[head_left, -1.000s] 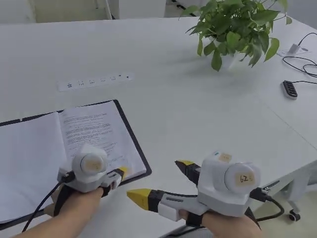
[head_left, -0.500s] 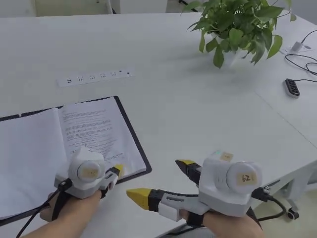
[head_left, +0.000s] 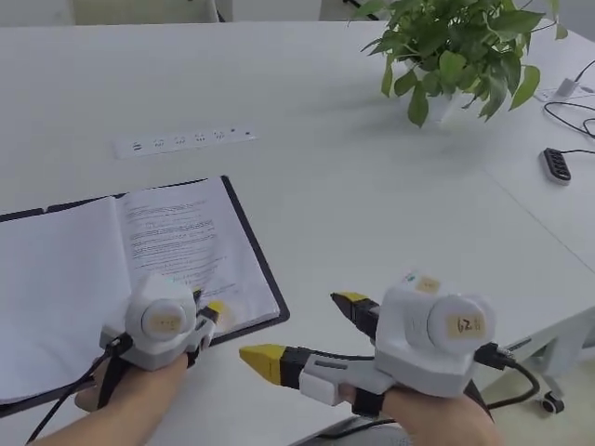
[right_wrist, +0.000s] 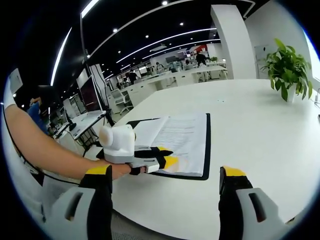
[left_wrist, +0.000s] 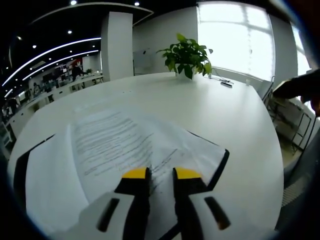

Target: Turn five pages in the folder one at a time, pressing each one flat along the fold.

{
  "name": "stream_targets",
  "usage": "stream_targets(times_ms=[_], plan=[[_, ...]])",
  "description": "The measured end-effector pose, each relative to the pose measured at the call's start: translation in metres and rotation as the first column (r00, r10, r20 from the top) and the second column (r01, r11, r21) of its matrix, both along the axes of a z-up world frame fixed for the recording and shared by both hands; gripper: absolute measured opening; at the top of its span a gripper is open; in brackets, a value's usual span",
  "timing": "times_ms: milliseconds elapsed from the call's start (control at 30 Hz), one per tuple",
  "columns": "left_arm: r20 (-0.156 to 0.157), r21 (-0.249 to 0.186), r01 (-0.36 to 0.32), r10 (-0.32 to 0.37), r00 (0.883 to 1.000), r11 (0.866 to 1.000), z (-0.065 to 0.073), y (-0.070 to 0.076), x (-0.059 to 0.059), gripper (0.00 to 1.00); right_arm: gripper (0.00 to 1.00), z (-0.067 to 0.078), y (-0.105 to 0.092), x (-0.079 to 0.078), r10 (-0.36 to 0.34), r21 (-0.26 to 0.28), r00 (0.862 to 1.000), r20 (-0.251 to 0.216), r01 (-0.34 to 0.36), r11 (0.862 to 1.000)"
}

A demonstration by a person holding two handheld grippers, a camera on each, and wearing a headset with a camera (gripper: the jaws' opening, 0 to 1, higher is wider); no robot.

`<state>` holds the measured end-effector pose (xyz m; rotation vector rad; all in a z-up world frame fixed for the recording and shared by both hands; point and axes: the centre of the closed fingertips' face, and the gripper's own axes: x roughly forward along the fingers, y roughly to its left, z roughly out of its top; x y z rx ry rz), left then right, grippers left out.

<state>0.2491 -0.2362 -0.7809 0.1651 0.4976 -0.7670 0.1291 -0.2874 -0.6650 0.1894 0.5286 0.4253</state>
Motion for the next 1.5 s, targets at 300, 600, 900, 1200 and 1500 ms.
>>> stream_targets(times_ms=[300,600,900,1200,1500], plan=[[-0.025,-0.005,-0.033,0.033,0.999,0.999,-0.004,0.007,0.009,0.01,0.88,-0.002,0.004,0.009,0.013,0.015,1.000,-0.013,-0.013,1.000],[-0.126,-0.118,-0.132,0.117,0.985,0.984,-0.003,0.009,0.012,0.00,0.85,-0.008,0.011,0.020,0.018,0.035,1.000,-0.025,-0.017,0.999],[-0.270,-0.265,-0.237,0.164,0.949,0.935,-0.001,0.013,0.011,0.00,0.79,-0.028,0.016,0.044,0.016,0.074,0.999,-0.052,-0.012,0.997],[-0.273,-0.279,-0.238,0.160,0.949,0.930,0.000,0.012,0.010,0.00,0.58,-0.058,0.001,0.085,-0.023,0.142,0.995,-0.097,0.037,0.989],[-0.269,-0.280,-0.237,0.161,0.950,0.930,-0.001,0.011,0.010,0.00,0.43,-0.086,-0.007,0.092,-0.037,0.195,0.983,-0.182,0.073,0.978]])
